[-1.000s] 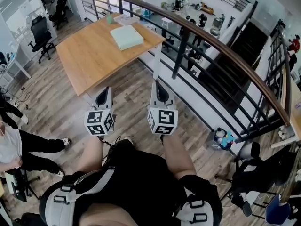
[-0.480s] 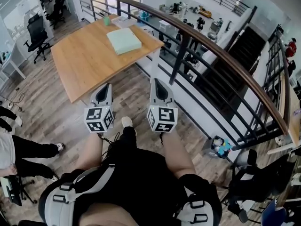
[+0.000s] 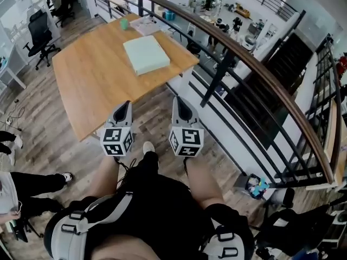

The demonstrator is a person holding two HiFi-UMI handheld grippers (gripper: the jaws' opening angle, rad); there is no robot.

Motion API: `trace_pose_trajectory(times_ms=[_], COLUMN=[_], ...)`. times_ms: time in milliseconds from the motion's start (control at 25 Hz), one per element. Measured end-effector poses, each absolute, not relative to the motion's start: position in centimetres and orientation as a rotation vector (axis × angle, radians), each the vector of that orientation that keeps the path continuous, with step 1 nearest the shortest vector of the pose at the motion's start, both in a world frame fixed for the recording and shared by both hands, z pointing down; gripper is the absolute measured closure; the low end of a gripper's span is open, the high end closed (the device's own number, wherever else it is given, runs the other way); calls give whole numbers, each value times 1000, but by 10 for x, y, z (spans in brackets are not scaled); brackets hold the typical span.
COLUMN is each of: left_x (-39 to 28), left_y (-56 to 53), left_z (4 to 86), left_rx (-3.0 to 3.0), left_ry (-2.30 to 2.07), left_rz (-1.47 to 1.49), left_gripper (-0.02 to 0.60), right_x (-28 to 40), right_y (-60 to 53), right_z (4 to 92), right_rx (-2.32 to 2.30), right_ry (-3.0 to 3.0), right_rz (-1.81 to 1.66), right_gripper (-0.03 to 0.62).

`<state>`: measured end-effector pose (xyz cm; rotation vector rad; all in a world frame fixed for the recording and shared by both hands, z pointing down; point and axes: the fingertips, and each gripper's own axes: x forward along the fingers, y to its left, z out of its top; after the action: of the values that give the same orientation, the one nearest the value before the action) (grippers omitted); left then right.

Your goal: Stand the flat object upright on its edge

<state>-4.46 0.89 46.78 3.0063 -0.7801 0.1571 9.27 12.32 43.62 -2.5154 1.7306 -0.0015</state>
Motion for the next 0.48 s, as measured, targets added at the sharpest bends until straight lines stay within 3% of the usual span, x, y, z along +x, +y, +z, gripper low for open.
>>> trace_pose_trajectory(times_ms=[480], left_x=[41], left_y=[-183], left_z=[471], left_rx=[2908], left_ry=[-724], left_rz=[227], left_gripper=[578], right_x=[185], right_y=[-79], right_z=[434], right_rx=[-2567], right_ry=[1794], right_rz=[-128], right_gripper=[597])
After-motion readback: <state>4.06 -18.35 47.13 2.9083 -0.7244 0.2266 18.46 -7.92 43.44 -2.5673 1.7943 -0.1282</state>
